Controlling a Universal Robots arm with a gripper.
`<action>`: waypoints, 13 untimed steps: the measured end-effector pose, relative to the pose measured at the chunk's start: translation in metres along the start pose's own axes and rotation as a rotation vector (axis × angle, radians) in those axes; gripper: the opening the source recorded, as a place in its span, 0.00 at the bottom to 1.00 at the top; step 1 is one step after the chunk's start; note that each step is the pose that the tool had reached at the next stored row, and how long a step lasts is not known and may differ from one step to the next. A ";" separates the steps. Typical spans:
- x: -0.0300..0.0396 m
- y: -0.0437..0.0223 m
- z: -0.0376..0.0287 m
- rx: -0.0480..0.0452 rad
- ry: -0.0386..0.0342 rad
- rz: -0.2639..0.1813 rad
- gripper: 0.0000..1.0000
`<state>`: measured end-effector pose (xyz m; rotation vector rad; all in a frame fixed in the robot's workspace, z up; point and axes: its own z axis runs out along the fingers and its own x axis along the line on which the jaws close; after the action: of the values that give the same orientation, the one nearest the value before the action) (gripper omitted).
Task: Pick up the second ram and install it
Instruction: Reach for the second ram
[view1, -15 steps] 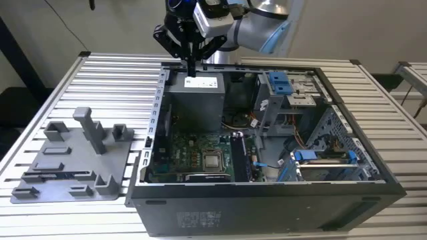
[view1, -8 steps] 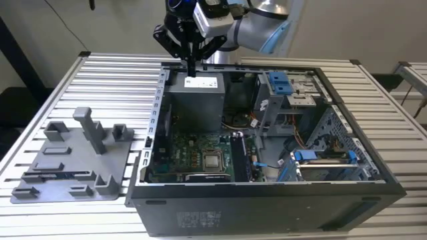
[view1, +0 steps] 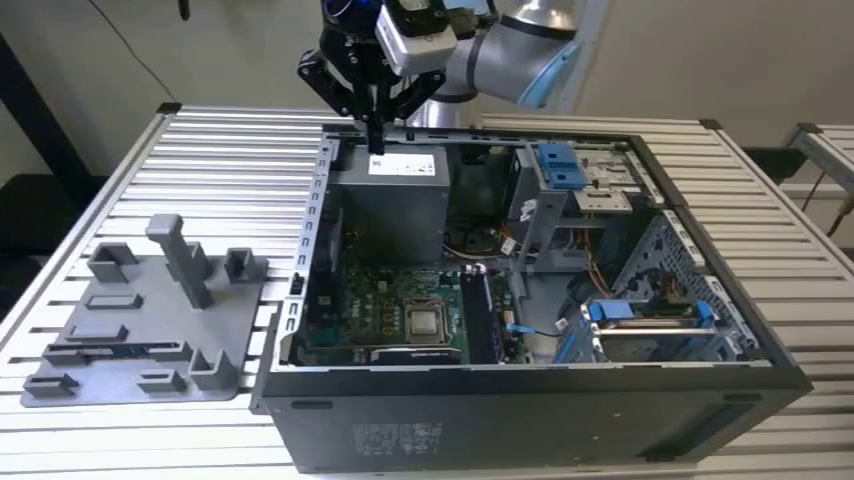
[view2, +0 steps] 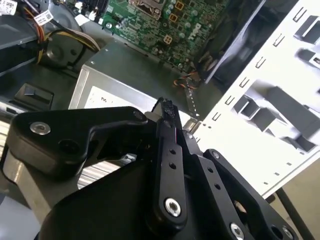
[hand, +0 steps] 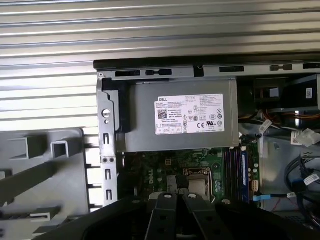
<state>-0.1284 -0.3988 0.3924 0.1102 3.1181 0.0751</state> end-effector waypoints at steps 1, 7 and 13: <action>0.0009 0.0000 0.0001 0.0000 -0.0001 0.000 0.11; 0.0094 -0.0006 0.0000 0.0001 0.0003 0.000 0.11; 0.0241 -0.0016 -0.0004 0.0000 0.0004 -0.002 0.11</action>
<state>-0.1525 -0.3987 0.3922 0.1070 3.1185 0.0750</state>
